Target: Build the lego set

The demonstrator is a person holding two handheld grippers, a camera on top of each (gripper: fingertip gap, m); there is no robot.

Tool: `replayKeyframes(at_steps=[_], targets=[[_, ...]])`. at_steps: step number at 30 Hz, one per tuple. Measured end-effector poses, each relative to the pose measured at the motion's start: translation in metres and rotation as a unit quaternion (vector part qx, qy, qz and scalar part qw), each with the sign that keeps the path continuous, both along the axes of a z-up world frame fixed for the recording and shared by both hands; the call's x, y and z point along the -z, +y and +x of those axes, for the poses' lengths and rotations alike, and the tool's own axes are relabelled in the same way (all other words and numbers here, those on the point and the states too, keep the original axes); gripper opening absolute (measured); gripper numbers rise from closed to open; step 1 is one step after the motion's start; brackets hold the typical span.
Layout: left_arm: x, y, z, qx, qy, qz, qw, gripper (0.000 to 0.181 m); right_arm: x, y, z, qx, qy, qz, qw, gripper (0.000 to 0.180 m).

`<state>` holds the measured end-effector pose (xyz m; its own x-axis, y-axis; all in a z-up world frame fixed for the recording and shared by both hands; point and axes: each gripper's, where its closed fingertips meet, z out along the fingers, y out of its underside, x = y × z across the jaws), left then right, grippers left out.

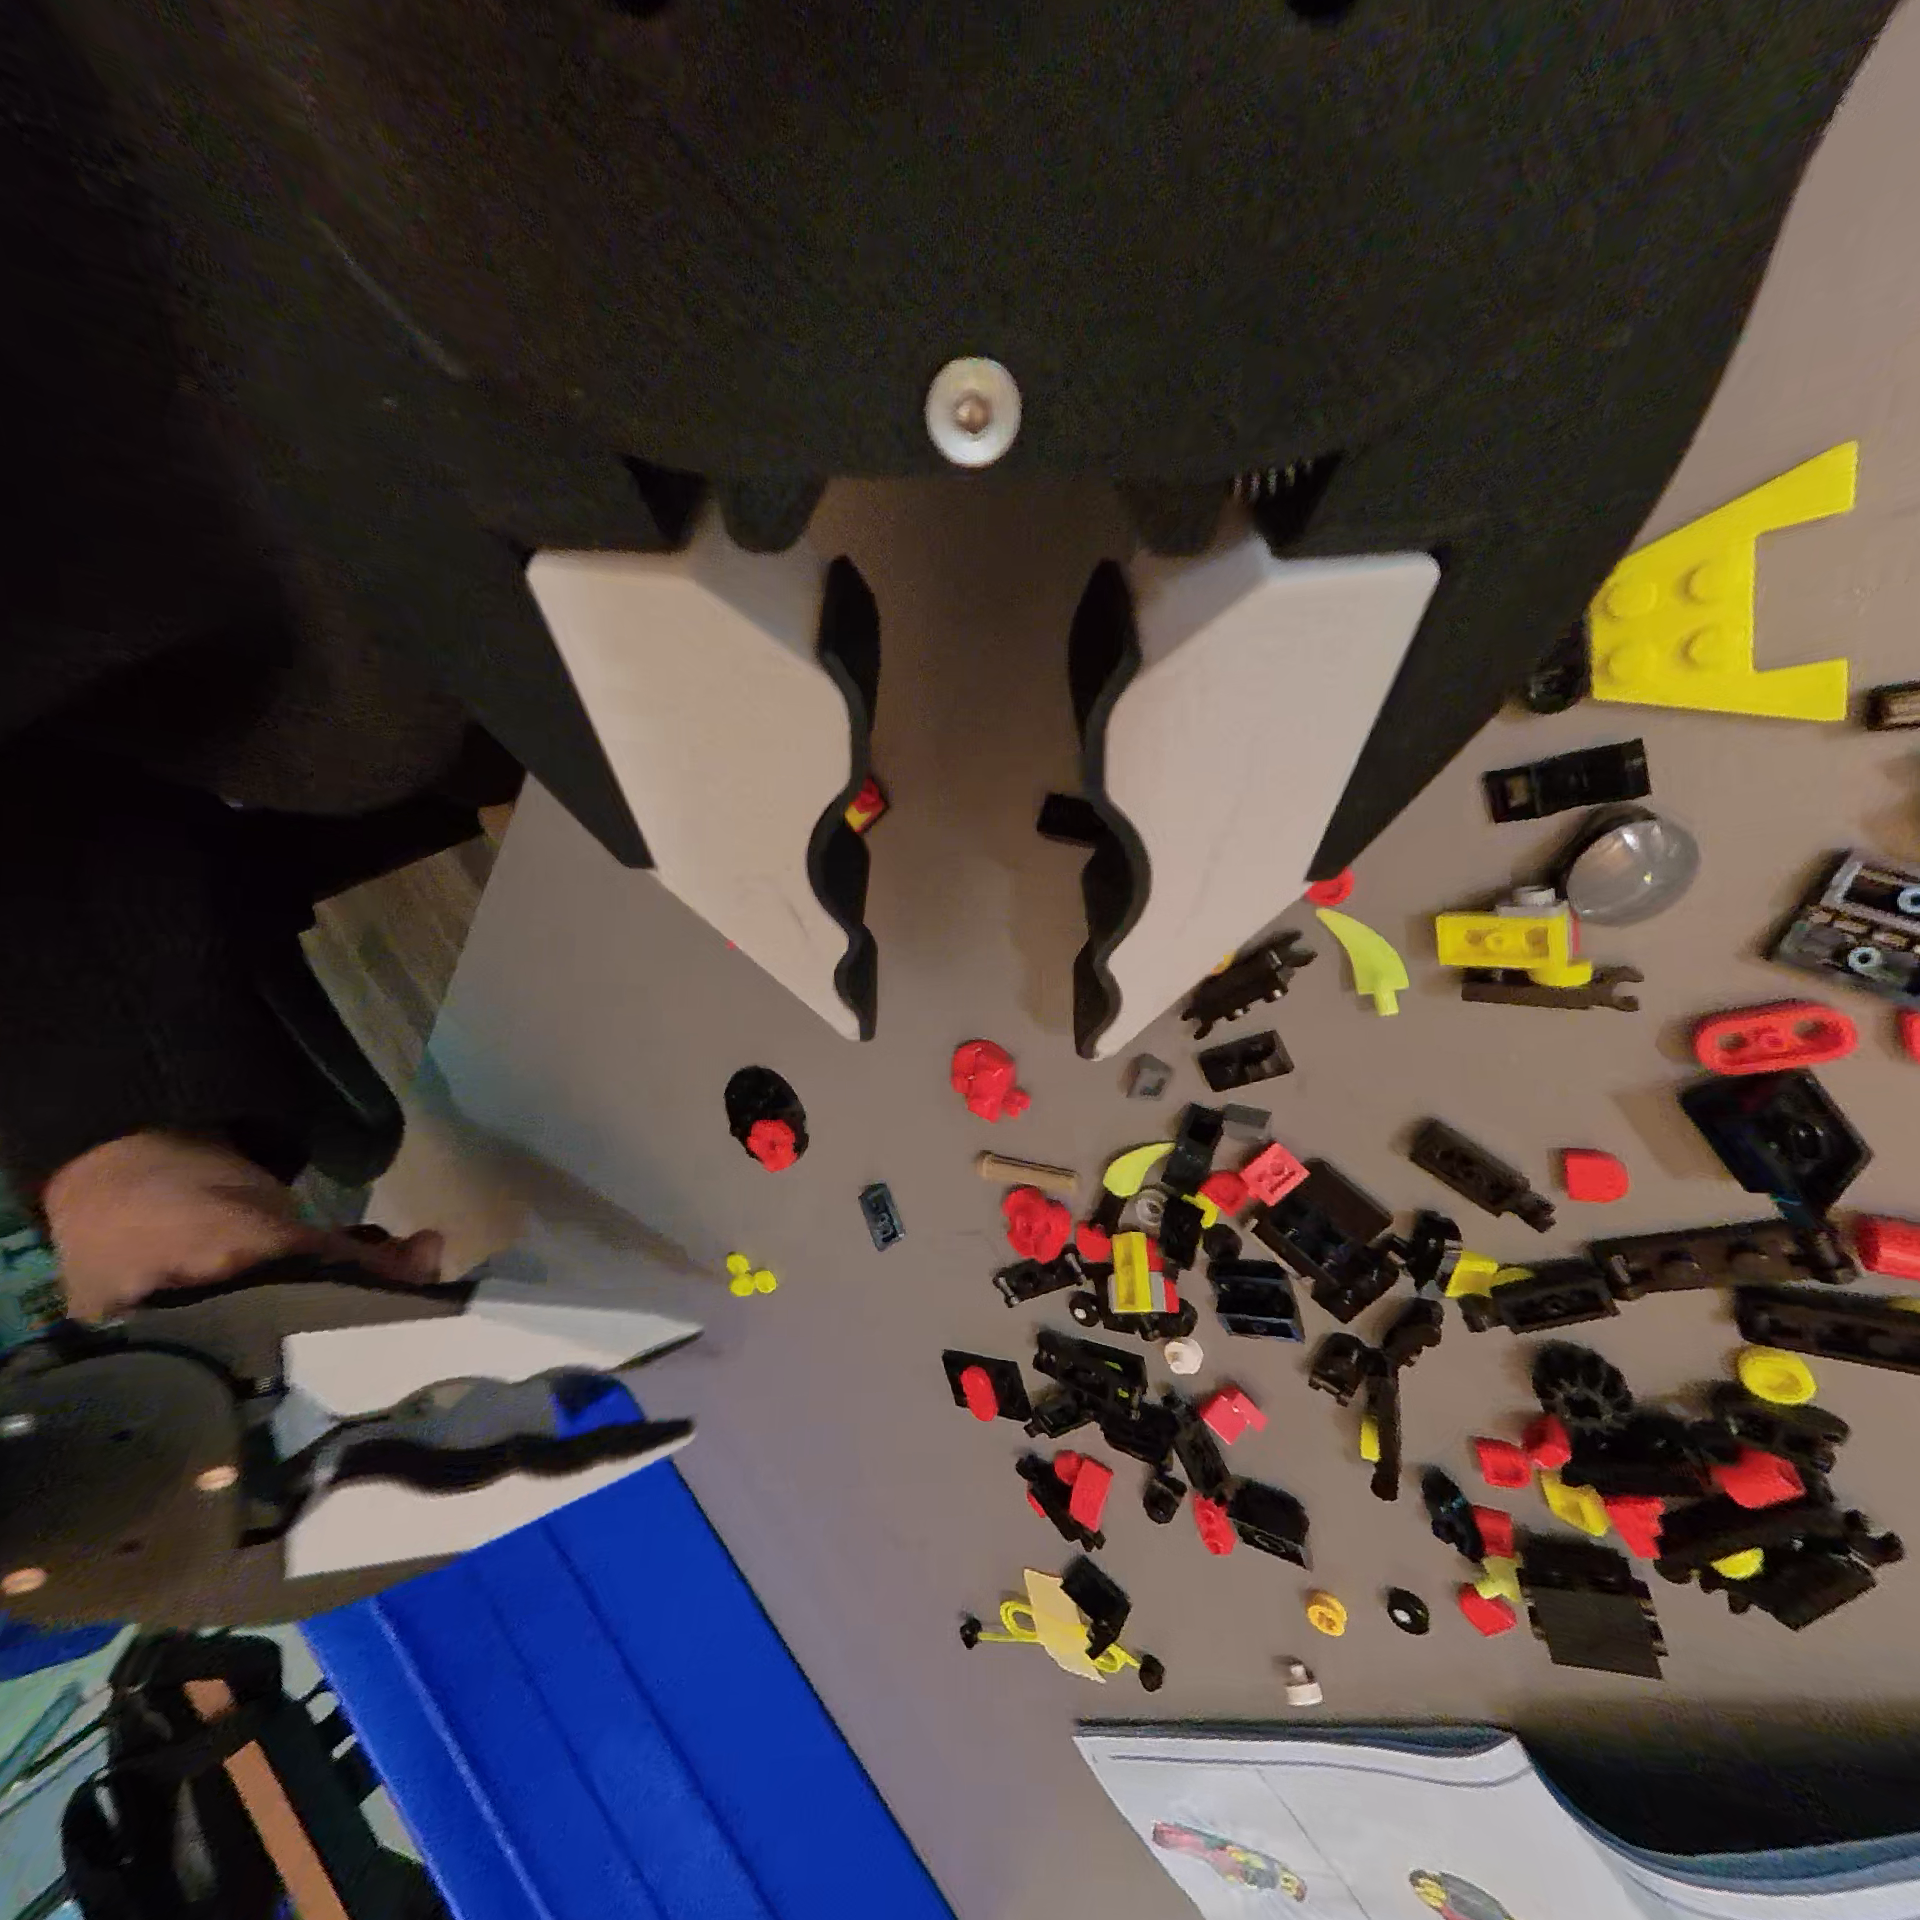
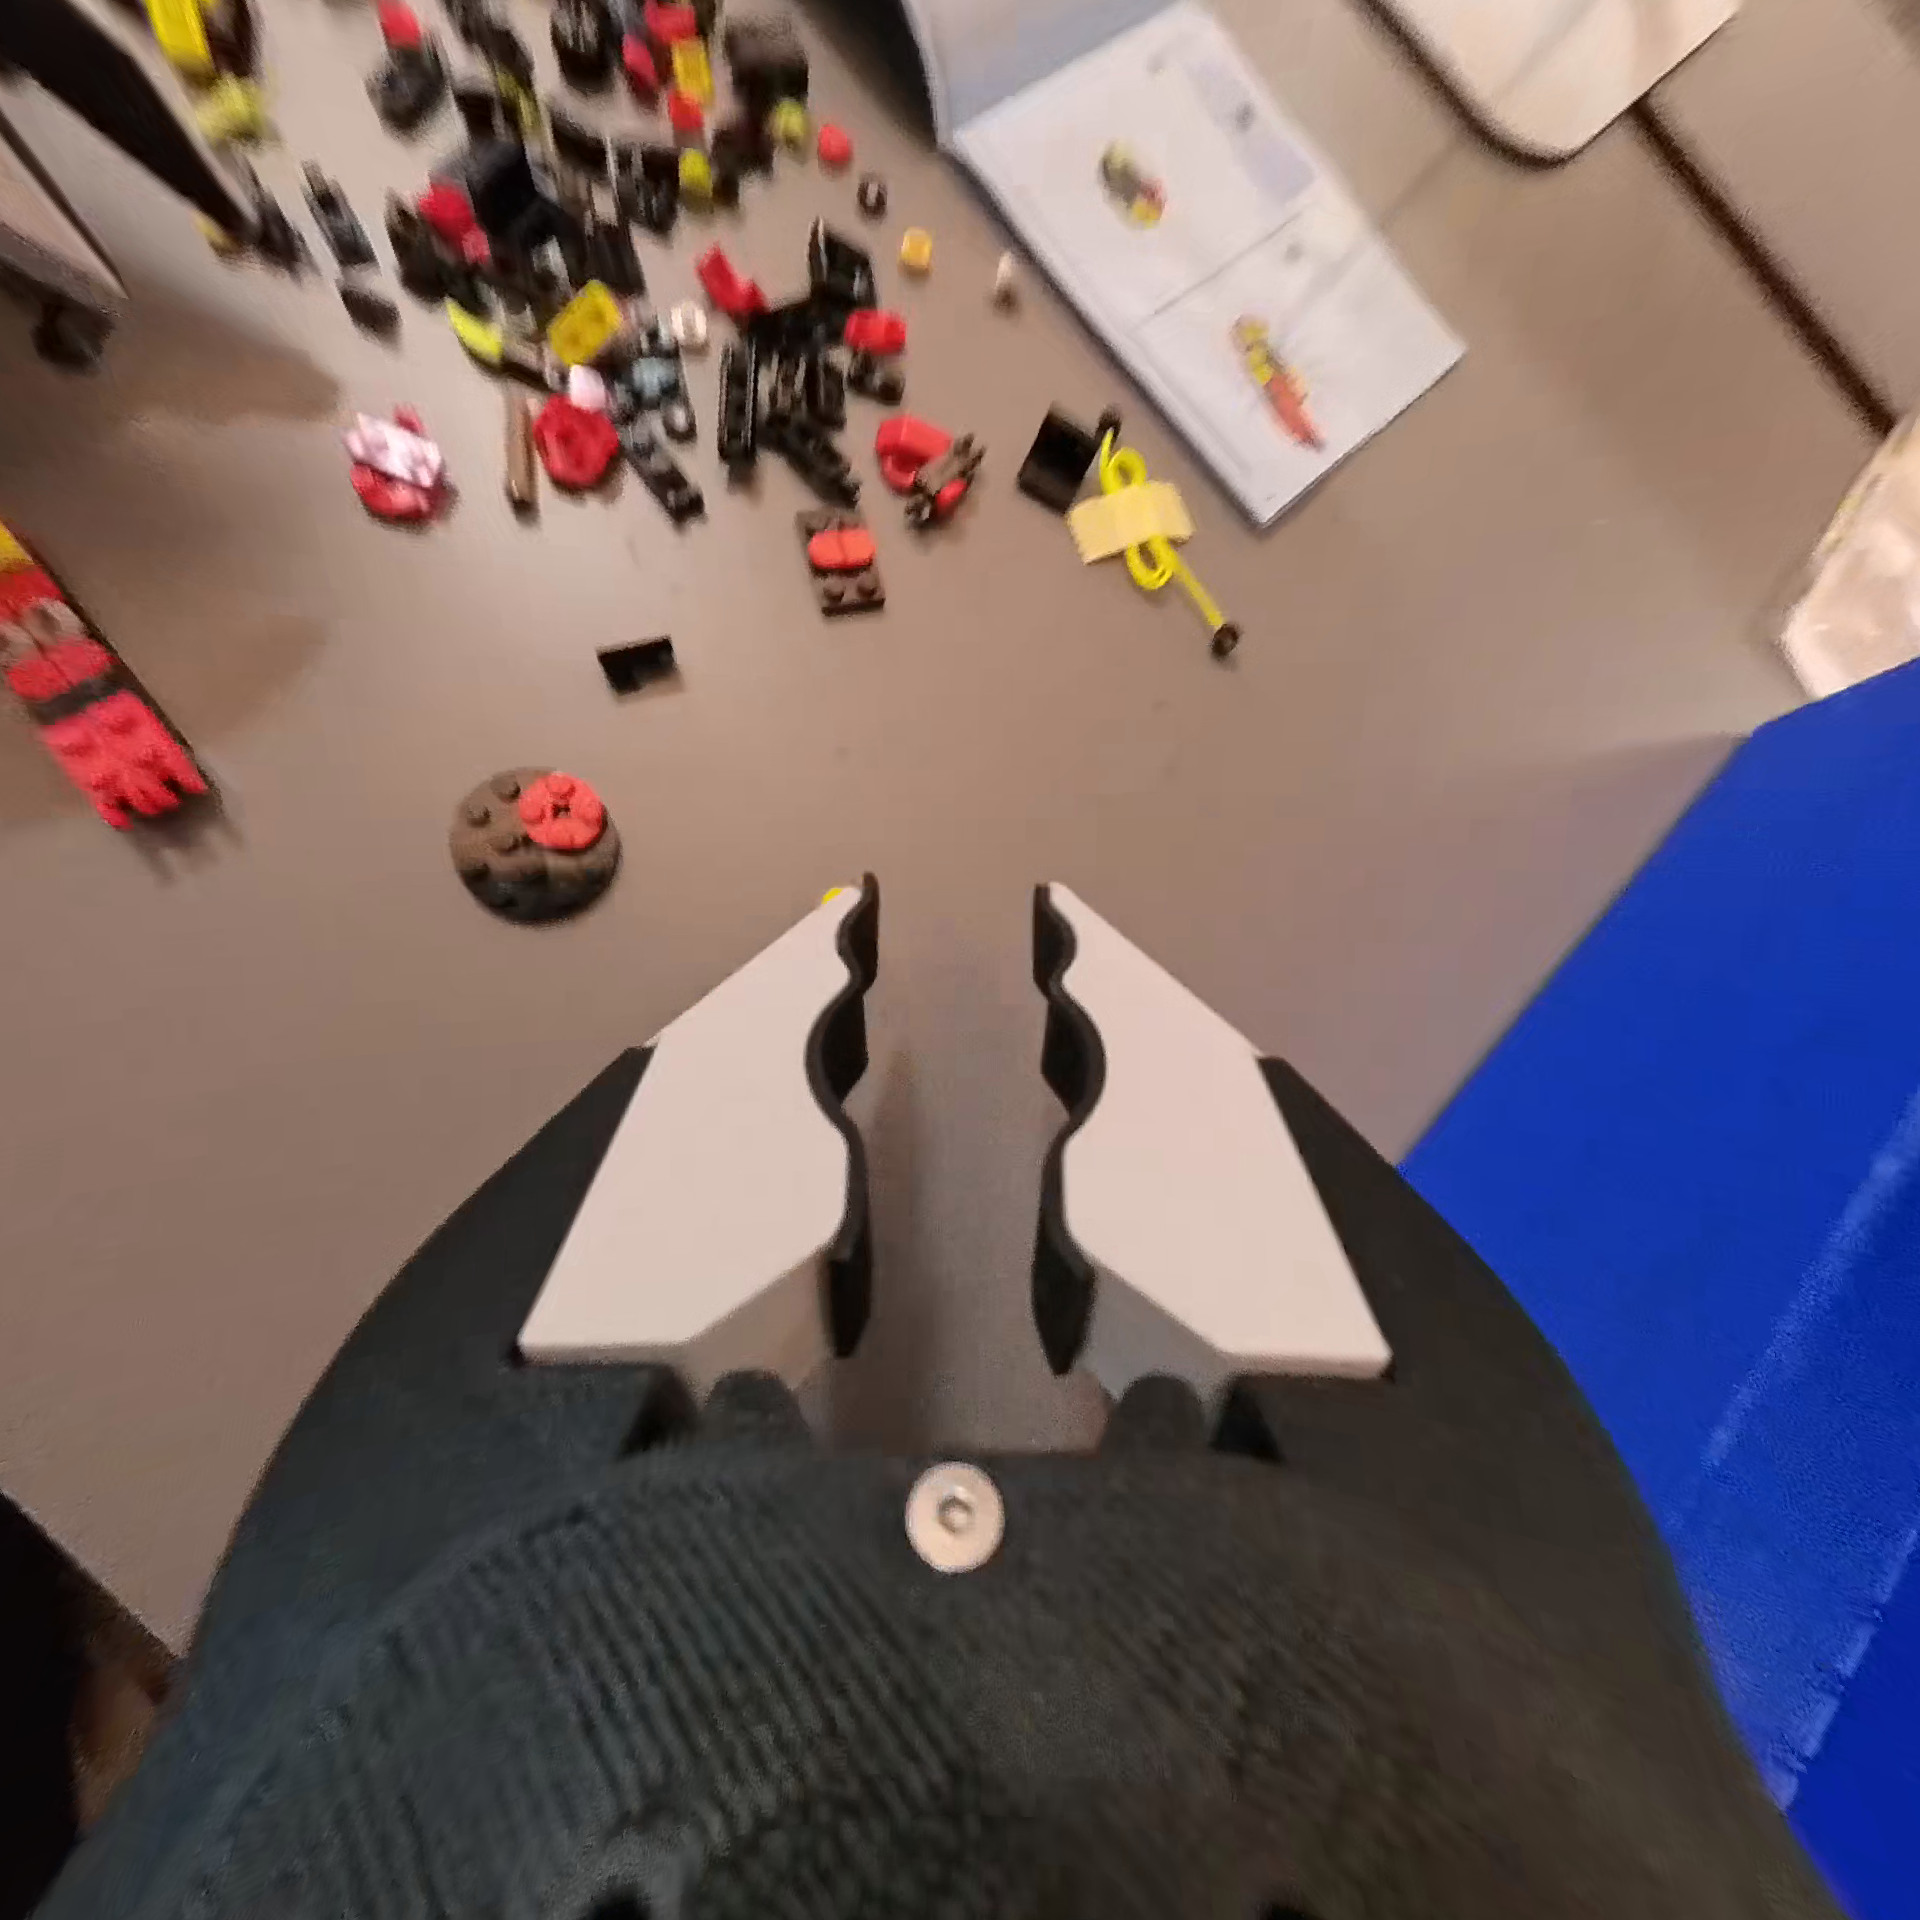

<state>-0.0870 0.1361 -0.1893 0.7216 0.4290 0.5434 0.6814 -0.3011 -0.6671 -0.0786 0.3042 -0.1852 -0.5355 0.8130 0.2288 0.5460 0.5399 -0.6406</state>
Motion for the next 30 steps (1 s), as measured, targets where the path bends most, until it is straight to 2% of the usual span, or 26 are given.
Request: replayKeyframes(at_steps=[5, 9, 11, 15, 17, 23, 26, 30], targets=[[-0.004, -0.001, -0.003, -0.007, -0.002, 0.01, 1.0, 0.034, -0.04, -0.007, -0.008, 0.012, 0.078, -0.102, 0.992, 0.022], [-0.006, -0.001, -0.001, -0.006, -0.014, 0.022, 1.0, 0.034, -0.05, -0.045, -0.007, -0.028, 0.068, -0.246, 0.966, 0.02], [-0.008, -0.002, -0.001, -0.007, -0.014, 0.026, 1.0, 0.034, -0.044, -0.063, -0.007, -0.055, 0.042, -0.275, 0.959, 0.021], [-0.012, -0.002, 0.005, 0.006, -0.033, 0.045, 0.998, 0.021, -0.026, -0.079, -0.023, -0.109, 0.02, -0.217, 0.97, 0.016], [-0.016, -0.001, 0.009, 0.01, -0.047, 0.063, 0.997, 0.019, -0.025, -0.093, -0.037, -0.133, 0.008, -0.217, 0.967, 0.015], [-0.019, -0.007, 0.007, 0.005, -0.021, 0.054, 0.998, 0.019, -0.025, -0.14, -0.087, -0.182, -0.01, -0.205, 0.962, 0.016], [-0.021, -0.011, 0.007, 0.0, -0.026, 0.062, 0.998, 0.02, -0.023, -0.17, -0.101, -0.216, -0.027, -0.204, 0.954, 0.009], [-0.023, -0.014, 0.008, -0.008, -0.058, 0.086, 0.995, 0.021, -0.004, -0.201, -0.122, -0.276, -0.059, -0.137, 0.95, 0.005]])
